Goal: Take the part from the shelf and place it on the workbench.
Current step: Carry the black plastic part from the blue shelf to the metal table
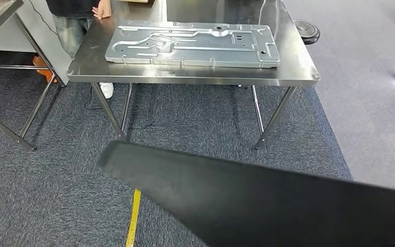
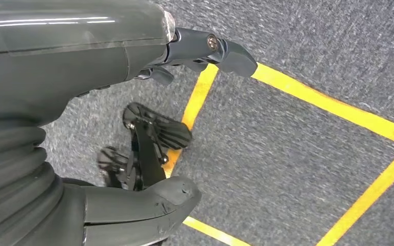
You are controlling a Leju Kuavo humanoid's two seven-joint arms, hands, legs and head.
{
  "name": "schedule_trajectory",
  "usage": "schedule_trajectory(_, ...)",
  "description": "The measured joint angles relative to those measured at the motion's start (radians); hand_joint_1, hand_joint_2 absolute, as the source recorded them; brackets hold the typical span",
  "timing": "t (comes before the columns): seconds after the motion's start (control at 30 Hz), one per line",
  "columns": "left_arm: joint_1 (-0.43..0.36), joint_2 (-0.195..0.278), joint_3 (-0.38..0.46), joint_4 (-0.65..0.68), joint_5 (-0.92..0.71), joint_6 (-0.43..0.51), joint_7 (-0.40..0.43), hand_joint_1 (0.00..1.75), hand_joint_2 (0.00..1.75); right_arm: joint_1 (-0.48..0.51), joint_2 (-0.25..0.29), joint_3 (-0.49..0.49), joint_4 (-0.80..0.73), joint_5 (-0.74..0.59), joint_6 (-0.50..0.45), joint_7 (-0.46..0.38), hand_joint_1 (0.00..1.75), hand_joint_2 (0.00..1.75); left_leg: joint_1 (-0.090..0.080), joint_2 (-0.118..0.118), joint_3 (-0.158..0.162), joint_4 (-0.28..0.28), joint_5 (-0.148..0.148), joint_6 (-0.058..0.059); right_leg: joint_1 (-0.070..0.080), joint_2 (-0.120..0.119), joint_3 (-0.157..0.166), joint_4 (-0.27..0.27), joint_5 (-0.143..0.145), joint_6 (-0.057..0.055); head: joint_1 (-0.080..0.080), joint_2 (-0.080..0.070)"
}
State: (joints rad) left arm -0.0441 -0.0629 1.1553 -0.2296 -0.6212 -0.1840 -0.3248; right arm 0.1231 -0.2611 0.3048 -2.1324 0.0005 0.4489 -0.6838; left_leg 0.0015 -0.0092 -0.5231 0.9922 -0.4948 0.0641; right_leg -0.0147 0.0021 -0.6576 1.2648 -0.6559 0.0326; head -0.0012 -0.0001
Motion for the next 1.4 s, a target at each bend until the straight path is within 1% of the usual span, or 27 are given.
schedule_trajectory(0.03,0.0,0.0,0.001,0.0,-0.001,-0.001,0.0,0.0,1.75,0.0,0.0,0.0,0.0,0.0,0.0,0.0,1.75,1.75,-0.001,-0.002,0.016,0.0,-0.011,-0.001,0.001,0.0,0.0,-0.04,0.029,-0.004,0.0,0.0)
schedule_trajectory(0.1,0.0,-0.002,0.002,0.0,-0.003,-0.002,-0.001,0.0,1.75,0.0,0.0,0.0,0.0,0.0,0.0,0.0,1.75,1.75,-0.004,-0.004,0.045,0.0,-0.035,-0.005,0.009,0.001,0.014,-0.157,0.143,-0.021,0.0,0.0)
schedule_trajectory(0.13,-0.001,-0.004,0.003,0.0,-0.004,-0.002,-0.001,0.0,1.75,-0.001,0.0,0.0,0.001,0.0,0.0,0.001,1.75,1.75,-0.005,-0.006,0.055,-0.001,-0.045,-0.01,0.014,0.002,0.021,-0.201,0.186,-0.028,0.0,0.0)
schedule_trajectory(0.17,-0.002,-0.005,0.003,0.0,-0.006,-0.003,-0.002,0.0,1.75,-0.001,0.0,0.0,0.001,0.0,0.0,0.001,1.75,1.75,-0.006,-0.007,0.064,-0.004,-0.053,-0.015,0.018,0.003,0.026,-0.229,0.215,-0.036,0.001,0.0)
schedule_trajectory(0.23,-0.005,-0.006,0.004,0.0,-0.007,-0.003,-0.002,0.0,1.75,-0.004,0.001,-0.001,0.002,0.0,0.0,0.001,1.75,1.75,-0.008,-0.009,0.079,-0.004,-0.054,-0.028,0.019,0.005,0.042,-0.247,0.216,-0.044,0.002,0.0)
schedule_trajectory(0.3,-0.008,-0.004,0.004,0.0,-0.007,-0.003,-0.002,0.0,1.75,-0.007,0.003,-0.001,0.002,0.0,0.0,0.001,1.75,1.75,-0.008,-0.007,0.075,0.035,-0.053,-0.037,0.013,0.004,0.069,-0.263,0.213,-0.053,0.002,0.0)
schedule_trajectory(0.37,-0.011,-0.004,0.004,0.0,-0.008,-0.003,-0.002,0.0,1.75,-0.01,0.005,-0.001,0.002,0.0,0.0,0.001,1.75,1.75,-0.003,-0.002,0.018,0.136,-0.083,-0.047,0.009,0.002,0.092,-0.272,0.203,-0.06,0.001,0.0)
schedule_trajectory(0.43,-0.012,-0.004,0.004,0.0,-0.008,-0.003,-0.002,0.0,1.75,-0.011,0.007,-0.001,0.002,0.0,0.0,0.001,1.75,1.75,0.002,0.0,-0.057,0.241,-0.135,-0.058,0.009,0.001,0.103,-0.273,0.19,-0.062,0.001,0.0)
schedule_trajectory(0.5,-0.011,-0.004,0.004,0.0,-0.007,-0.003,-0.002,0.0,1.75,-0.011,0.007,-0.001,0.002,0.0,0.0,0.001,1.75,1.75,0.004,0.001,-0.087,0.279,-0.162,-0.062,0.009,0.001,0.107,-0.273,0.184,-0.061,0.001,0.0)
schedule_trajectory(0.57,-0.009,-0.004,0.004,0.0,-0.007,-0.003,-0.002,0.0,1.75,-0.011,0.008,-0.001,0.002,0.0,0.0,0.001,1.75,1.75,0.006,0.001,-0.099,0.279,-0.162,-0.064,0.008,0.002,0.114,-0.272,0.178,-0.06,0.001,0.0)
schedule_trajectory(0.63,-0.006,-0.003,0.004,0.0,-0.007,-0.002,-0.002,0.0,1.75,-0.012,0.01,-0.001,0.002,0.0,0.0,0.002,1.75,1.75,0.008,0.004,-0.097,0.165,-0.061,-0.063,0.007,0.002,0.154,-0.27,0.146,-0.05,0.001,0.0)
schedule_trajectory(0.7,-0.003,-0.003,0.004,0.0,-0.008,-0.002,-0.002,0.0,1.75,-0.014,0.012,0.0,0.003,0.0,0.0,0.002,1.75,1.75,0.006,0.007,-0.082,0.045,0.038,-0.053,0.007,0.002,0.188,-0.27,0.113,-0.034,0.001,0.0)
schedule_trajectory(0.8,-0.002,-0.003,0.004,-0.001,-0.009,-0.001,-0.001,0.0,1.75,-0.018,0.012,0.0,0.003,0.0,0.0,0.003,1.75,1.75,0.006,0.005,-0.065,0.03,0.039,-0.032,0.008,0.003,0.195,-0.26,0.11,-0.014,0.001,0.0)
schedule_trajectory(0.87,-0.002,-0.003,0.004,-0.001,-0.009,-0.001,-0.002,0.0,1.75,-0.021,0.012,0.0,0.002,0.0,0.0,0.003,1.75,1.75,0.009,0.004,-0.042,0.016,0.033,-0.019,0.007,0.003,0.171,-0.199,0.104,-0.007,0.001,0.0)
schedule_trajectory(0.9,-0.003,-0.003,0.004,-0.001,-0.009,-0.001,-0.002,0.0,1.75,-0.022,0.012,0.0,0.002,0.0,0.0,0.003,1.75,1.75,0.01,0.004,-0.032,0.012,0.028,-0.014,0.005,0.002,0.139,-0.143,0.087,-0.003,0.001,0.0)
schedule_trajectory(0.97,-0.004,-0.003,0.004,-0.001,-0.009,-0.001,-0.002,0.0,1.75,-0.023,0.013,0.0,0.003,0.0,0.0,0.003,1.75,1.75,0.008,0.003,-0.018,0.01,0.015,-0.008,0.003,0.002,0.053,-0.024,0.035,0.005,0.001,0.0)
schedule_trajectory(1.0,-0.004,-0.003,0.004,-0.001,-0.009,-0.001,-0.002,0.0,1.75,-0.023,0.013,0.0,0.003,0.0,0.0,0.003,1.75,1.75,0.007,0.002,-0.009,0.01,0.006,-0.008,0.002,0.002,0.016,0.011,0.018,0.008,0.001,0.0)
schedule_trajectory(1.03,-0.003,-0.003,0.004,-0.001,-0.009,-0.001,-0.002,0.0,1.75,-0.023,0.013,0.0,0.003,0.0,0.0,0.003,1.75,1.75,0.007,0.001,0.001,0.01,-0.003,-0.009,0.002,0.002,-0.006,0.015,0.021,0.008,0.001,0.0)
schedule_trajectory(1.07,-0.003,-0.003,0.005,-0.001,-0.009,-0.001,-0.002,0.0,1.75,-0.023,0.013,0.0,0.003,0.0,0.0,0.003,1.75,1.75,0.006,0.0,0.015,0.01,-0.013,-0.01,0.002,0.002,-0.01,-0.014,0.047,0.005,0.001,0.0)
schedule_trajectory(1.13,-0.002,-0.004,0.005,0.0,-0.009,-0.001,-0.002,0.0,1.75,-0.023,0.013,0.0,0.003,0.0,0.0,0.003,1.75,1.75,0.004,-0.001,0.043,0.009,-0.035,-0.013,0.006,0.002,0.012,-0.133,0.15,-0.01,0.001,0.0)
schedule_trajectory(1.17,-0.003,-0.005,0.005,0.0,-0.009,-0.001,-0.002,0.0,1.75,-0.023,0.013,0.001,0.004,0.0,0.0,0.003,1.75,1.75,0.003,-0.001,0.054,0.006,-0.043,-0.017,0.011,0.002,0.022,-0.187,0.189,-0.018,0.001,0.0)
schedule_trajectory(1.2,-0.004,-0.006,0.005,0.0,-0.01,-0.001,-0.002,0.0,1.75,-0.024,0.013,0.001,0.004,0.0,0.0,0.003,1.75,1.75,0.003,-0.002,0.059,0.002,-0.05,-0.021,0.015,0.001,0.028,-0.221,0.216,-0.026,0.001,0.0)
schedule_trajectory(1.23,-0.005,-0.007,0.005,0.0,-0.01,-0.002,-0.002,0.0,1.75,-0.024,0.013,0.001,0.004,0.0,0.0,0.002,1.75,1.75,0.003,-0.001,0.065,0.0,-0.053,-0.027,0.018,0.002,0.03,-0.237,0.225,-0.033,0.002,0.0)
schedule_trajectory(1.27,-0.007,-0.007,0.005,0.0,-0.012,-0.002,-0.002,0.0,1.75,-0.026,0.014,0.001,0.003,0.002,-0.001,0.001,1.75,1.75,0.002,-0.001,0.07,-0.002,-0.052,-0.035,0.021,0.003,0.034,-0.245,0.222,-0.039,0.002,0.0)
schedule_trajectory(1.33,-0.009,-0.006,0.005,0.0,-0.016,-0.002,-0.002,0.0,1.75,-0.03,0.015,0.002,0.002,0.006,-0.004,-0.004,1.75,1.75,0.002,0.001,0.074,0.014,-0.051,-0.047,0.015,0.006,0.058,-0.264,0.223,-0.049,0.002,0.0)
schedule_trajectory(1.37,-0.012,-0.007,0.005,0.0,-0.019,-0.002,-0.002,0.0,1.75,-0.035,0.018,0.002,0.002,0.008,-0.008,-0.006,1.75,1.75,0.003,0.002,0.059,0.045,-0.054,-0.053,0.011,0.005,0.071,-0.273,0.221,-0.054,0.001,0.0)
schedule_trajectory(1.4,-0.014,-0.007,0.004,-0.001,-0.022,-0.003,-0.003,0.0,1.75,-0.039,0.021,0.002,0.001,0.009,-0.012,-0.009,1.75,1.75,0.004,0.002,0.03,0.095,-0.066,-0.058,0.008,0.004,0.084,-0.28,0.218,-0.058,0.001,0.0)
